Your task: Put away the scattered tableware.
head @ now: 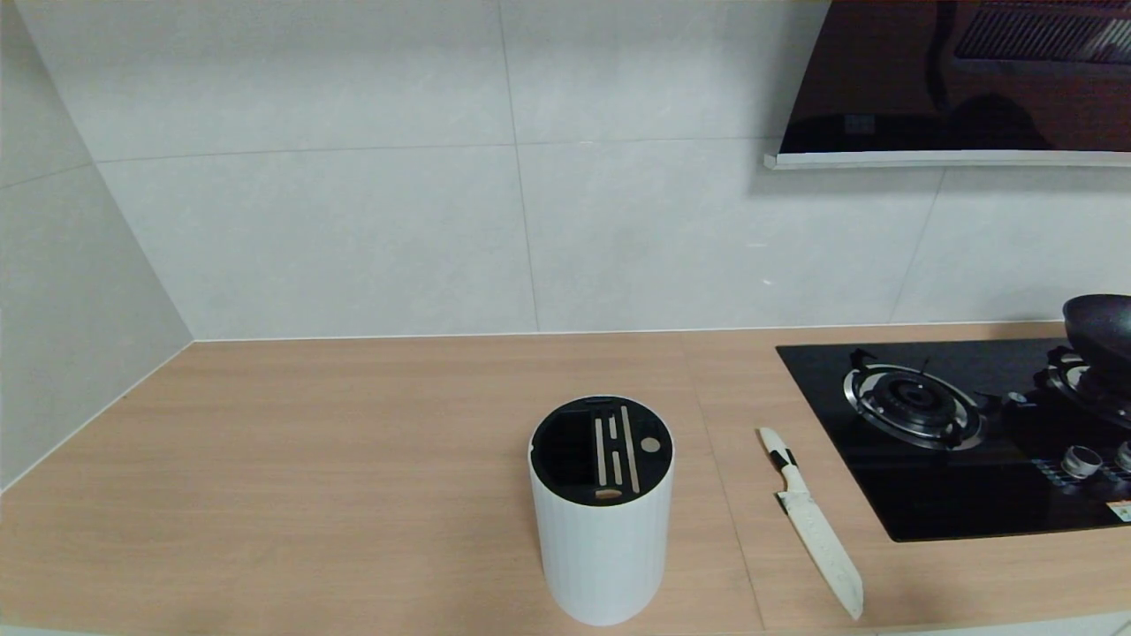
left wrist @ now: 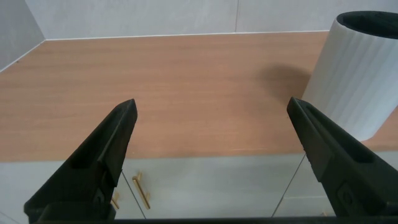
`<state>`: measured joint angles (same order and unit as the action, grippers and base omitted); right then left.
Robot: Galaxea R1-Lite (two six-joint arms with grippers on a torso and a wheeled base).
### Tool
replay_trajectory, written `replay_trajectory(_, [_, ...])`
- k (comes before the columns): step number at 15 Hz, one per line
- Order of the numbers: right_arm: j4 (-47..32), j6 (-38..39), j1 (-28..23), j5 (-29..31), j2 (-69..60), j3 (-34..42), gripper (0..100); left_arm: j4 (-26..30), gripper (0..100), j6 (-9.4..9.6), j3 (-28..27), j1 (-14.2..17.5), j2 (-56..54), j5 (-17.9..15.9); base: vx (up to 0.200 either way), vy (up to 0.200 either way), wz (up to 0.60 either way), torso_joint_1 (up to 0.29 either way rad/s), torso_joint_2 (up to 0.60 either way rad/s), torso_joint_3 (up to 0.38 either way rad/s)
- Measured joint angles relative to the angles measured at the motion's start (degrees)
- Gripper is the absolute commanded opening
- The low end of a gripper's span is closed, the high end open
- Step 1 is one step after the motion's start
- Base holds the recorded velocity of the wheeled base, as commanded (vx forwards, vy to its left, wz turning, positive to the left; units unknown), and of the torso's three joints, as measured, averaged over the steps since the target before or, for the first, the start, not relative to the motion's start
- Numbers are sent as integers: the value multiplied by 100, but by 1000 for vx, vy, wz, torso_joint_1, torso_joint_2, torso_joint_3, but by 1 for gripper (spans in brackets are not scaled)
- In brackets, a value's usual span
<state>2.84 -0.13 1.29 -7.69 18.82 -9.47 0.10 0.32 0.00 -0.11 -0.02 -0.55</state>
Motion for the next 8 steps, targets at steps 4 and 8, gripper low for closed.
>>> replay_trajectory(4, [93, 0, 538, -49, 1612, -350, 100, 0, 100, 4, -2, 0, 0, -2, 0, 0, 0, 0, 0, 0])
replay_trajectory(8, [619, 13, 1187, -27, 3318, -640, 100, 0, 100, 1, -2, 1, 0, 0, 0, 0, 0, 0, 0, 0])
